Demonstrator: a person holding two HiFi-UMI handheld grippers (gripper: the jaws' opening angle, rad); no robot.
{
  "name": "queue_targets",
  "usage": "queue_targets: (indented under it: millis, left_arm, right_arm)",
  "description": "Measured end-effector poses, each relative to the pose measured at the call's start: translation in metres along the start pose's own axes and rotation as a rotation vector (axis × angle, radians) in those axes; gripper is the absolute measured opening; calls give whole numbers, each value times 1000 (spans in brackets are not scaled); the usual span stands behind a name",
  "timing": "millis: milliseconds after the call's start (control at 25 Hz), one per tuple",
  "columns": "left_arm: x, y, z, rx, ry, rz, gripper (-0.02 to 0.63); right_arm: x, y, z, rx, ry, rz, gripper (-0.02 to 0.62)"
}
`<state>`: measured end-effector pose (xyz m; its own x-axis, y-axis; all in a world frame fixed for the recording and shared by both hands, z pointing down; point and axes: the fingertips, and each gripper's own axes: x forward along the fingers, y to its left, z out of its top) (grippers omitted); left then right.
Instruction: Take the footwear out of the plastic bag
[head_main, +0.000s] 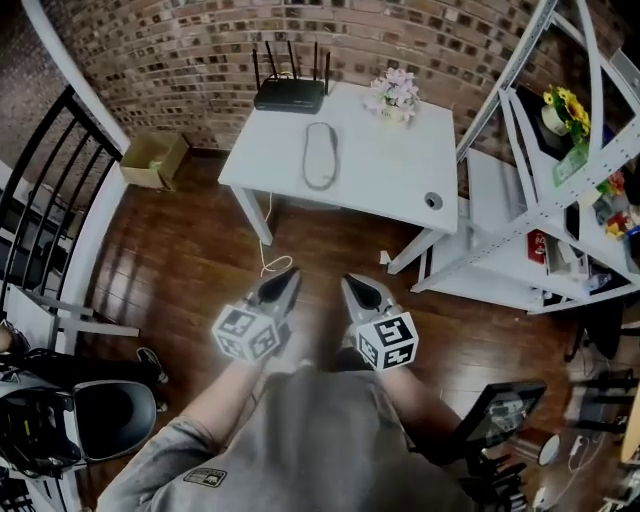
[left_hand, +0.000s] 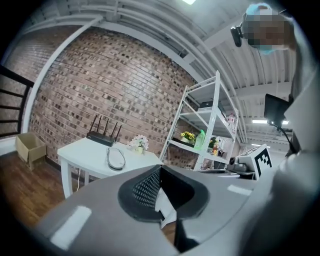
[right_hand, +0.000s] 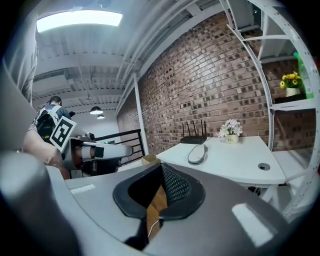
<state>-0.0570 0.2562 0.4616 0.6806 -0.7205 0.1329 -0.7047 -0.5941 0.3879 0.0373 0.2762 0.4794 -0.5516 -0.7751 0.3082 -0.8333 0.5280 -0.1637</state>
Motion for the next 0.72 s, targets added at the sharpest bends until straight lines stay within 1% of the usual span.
queue_targets:
  millis: [160,400,560,720]
  left_arm:
    - [33,27,6,5,19,17,2]
    - [98,66,3,6,82,87,2]
    - [131,78,1,14,110,127,2]
    - [149,89,-11,-3,148,169,2]
  right_arm:
    - [36,-29,12,0,4,14,12]
    - [93,-93,27,1,30,70,12]
    - [119,-129,38,-14,51,110,12]
    - [139,-153,47,-37,63,136,12]
